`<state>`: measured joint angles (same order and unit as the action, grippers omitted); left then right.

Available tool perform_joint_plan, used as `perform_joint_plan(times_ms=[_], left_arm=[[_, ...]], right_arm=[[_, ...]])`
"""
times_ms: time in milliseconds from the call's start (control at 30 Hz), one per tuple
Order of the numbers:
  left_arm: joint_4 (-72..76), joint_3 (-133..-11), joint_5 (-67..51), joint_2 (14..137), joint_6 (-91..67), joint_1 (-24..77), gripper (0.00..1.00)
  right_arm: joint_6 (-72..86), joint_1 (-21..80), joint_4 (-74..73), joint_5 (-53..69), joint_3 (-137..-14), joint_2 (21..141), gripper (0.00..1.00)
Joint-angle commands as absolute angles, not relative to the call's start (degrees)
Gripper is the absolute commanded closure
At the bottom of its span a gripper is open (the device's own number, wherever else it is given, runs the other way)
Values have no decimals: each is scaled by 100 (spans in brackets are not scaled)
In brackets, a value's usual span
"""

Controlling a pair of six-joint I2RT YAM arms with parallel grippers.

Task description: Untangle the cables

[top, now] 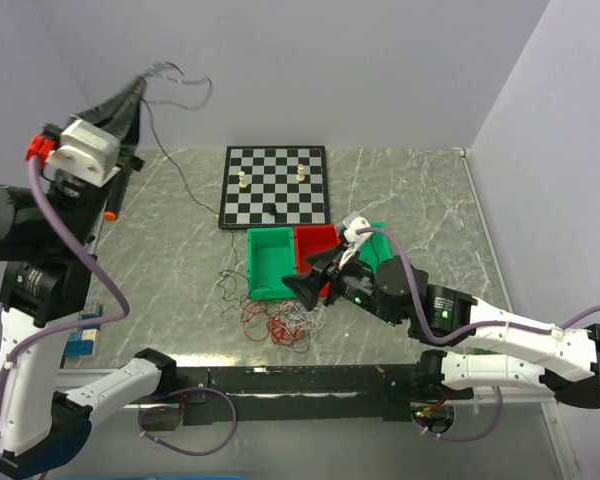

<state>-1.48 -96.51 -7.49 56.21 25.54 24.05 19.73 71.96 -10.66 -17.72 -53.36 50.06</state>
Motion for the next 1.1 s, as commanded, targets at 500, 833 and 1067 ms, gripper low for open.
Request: perform_joint_plan(times_ms=[500,833,1067], left_arm=[[-1292,-9457,-1301,5256,1257,2391,99],[-1441,-9501,-1371,5186,1142,2391,99],[-1669,-9396,-1476,5072,1169,2399,99]], right_arm=[[-422,7084,1670,-923,-7153,7444,22],[280,6610,1662,-572,-7628,8094,32],[738,6258,1574,-298,-7374,7814,100]])
